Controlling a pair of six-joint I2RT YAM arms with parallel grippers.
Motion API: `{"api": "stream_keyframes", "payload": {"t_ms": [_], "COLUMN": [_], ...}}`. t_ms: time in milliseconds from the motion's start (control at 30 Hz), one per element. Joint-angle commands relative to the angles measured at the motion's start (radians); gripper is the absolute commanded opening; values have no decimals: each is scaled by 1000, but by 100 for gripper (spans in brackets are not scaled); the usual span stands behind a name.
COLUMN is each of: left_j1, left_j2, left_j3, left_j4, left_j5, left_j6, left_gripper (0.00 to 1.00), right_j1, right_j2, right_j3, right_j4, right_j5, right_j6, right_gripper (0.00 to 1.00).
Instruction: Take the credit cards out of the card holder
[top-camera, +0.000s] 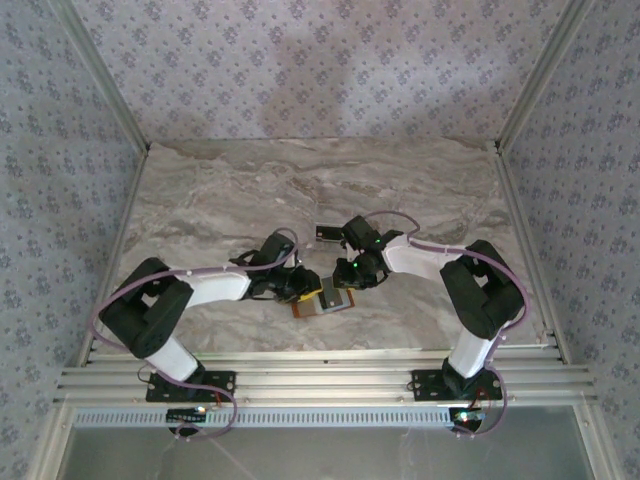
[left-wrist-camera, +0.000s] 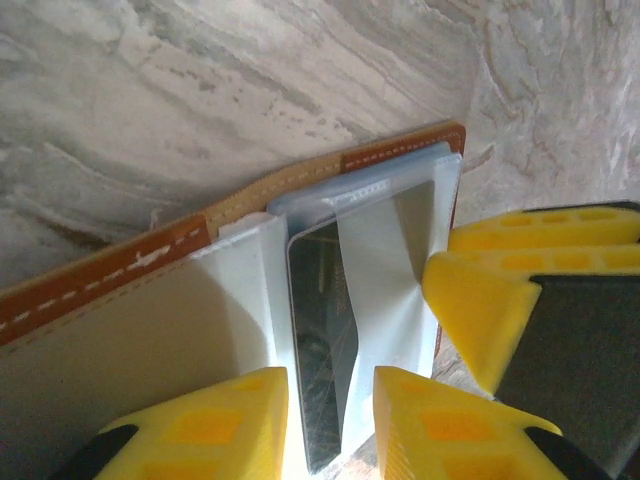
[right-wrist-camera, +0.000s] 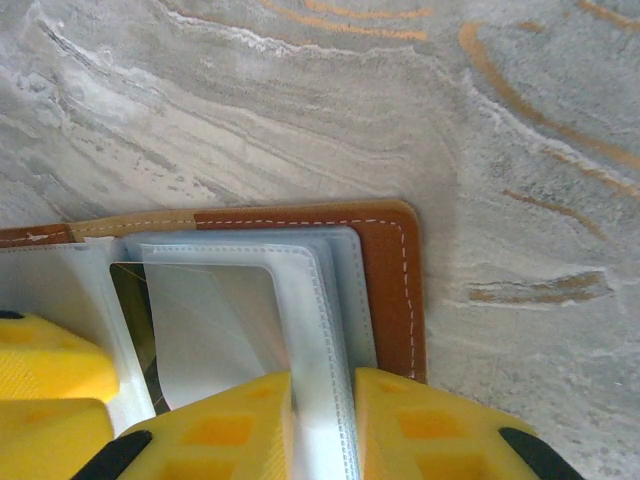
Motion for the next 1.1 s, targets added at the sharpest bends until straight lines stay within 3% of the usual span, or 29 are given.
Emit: {"api": "stream_keyframes", "payload": {"t_ms": [0,233,767,1067], "left_j1": [8,15,21,22], "left_j2": [29,53,93,87], "left_j3": [-22,-35,-84,-90], "left_j4": [98,99,296,301], "left_j5": [33,27,70,70], "left_j6": [-41,-44,-86,-83], "left_gripper": [28,27,20,15], "right_j1": [6,9,11,14], "right_j2": [8,3,16,17], "right_j3": [-28,-26,-25,-23], "right_j4": [-66,-75,-70,-73], "right_j5": [46,50,44,44], "right_j6": [9,9,9,9], "right_gripper": [23,23,23,23]}}
